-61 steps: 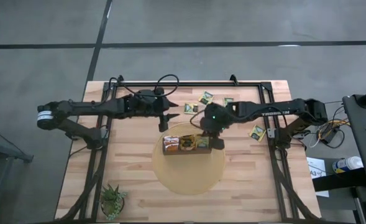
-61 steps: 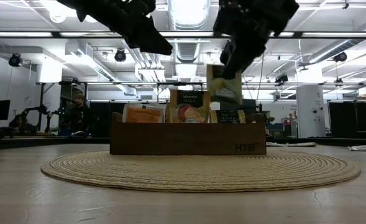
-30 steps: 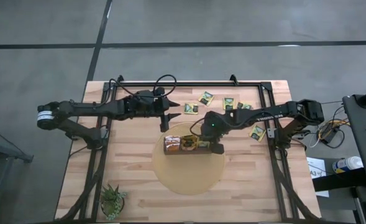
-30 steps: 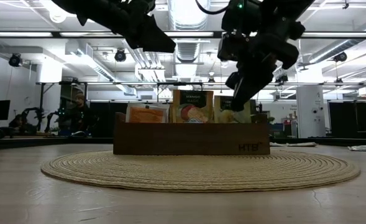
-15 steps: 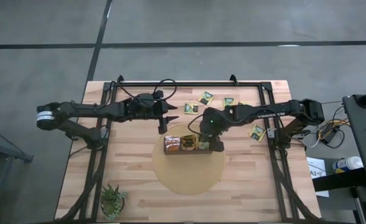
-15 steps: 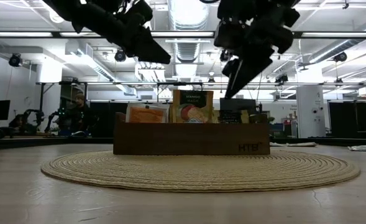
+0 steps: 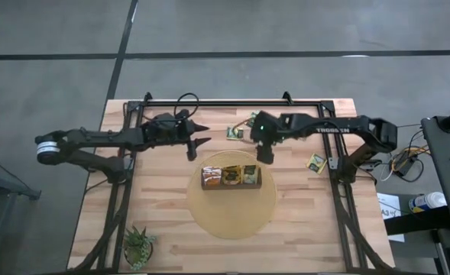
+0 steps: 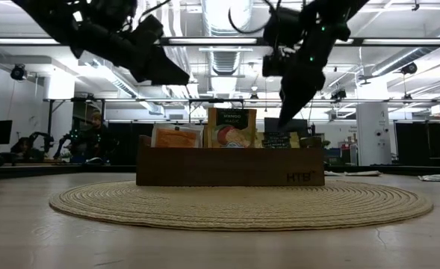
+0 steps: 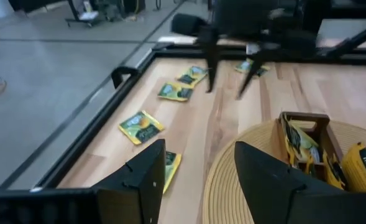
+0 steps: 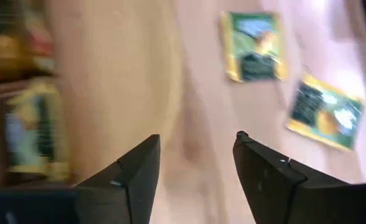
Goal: Pick & Place Tea
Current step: Put the yellow tea bag into the right section of the wooden organizer
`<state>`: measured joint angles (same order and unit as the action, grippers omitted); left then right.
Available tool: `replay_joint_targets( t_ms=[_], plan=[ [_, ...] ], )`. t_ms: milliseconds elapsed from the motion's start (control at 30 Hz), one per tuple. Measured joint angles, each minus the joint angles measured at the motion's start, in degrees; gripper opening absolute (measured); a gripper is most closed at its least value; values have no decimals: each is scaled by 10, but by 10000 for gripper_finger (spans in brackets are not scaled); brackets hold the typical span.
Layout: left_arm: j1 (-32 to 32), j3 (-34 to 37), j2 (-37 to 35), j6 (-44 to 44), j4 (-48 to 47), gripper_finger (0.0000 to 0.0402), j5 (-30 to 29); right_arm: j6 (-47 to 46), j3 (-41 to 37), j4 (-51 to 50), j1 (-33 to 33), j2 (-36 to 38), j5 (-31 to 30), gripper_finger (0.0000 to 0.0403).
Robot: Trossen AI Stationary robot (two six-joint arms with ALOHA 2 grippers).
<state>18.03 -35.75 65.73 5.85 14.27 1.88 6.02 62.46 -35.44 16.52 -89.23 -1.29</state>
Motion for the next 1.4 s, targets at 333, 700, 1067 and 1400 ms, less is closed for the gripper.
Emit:
replay_joint_targets(
  t_ms=[333,700,1067,1400],
  plan=[
    [30,94,-65,-8,101,186,2,-63,-6,103,127,-32,105,201],
    [44,94,-84,-4,125,186,16,-56,73,146,131,-177,125,201],
    [45,98,-84,5,122,186,21,2,161,104,135,-275,116,201],
    [46,98,-83,5,122,186,21,11,201,36,126,-324,59,162]
  ],
)
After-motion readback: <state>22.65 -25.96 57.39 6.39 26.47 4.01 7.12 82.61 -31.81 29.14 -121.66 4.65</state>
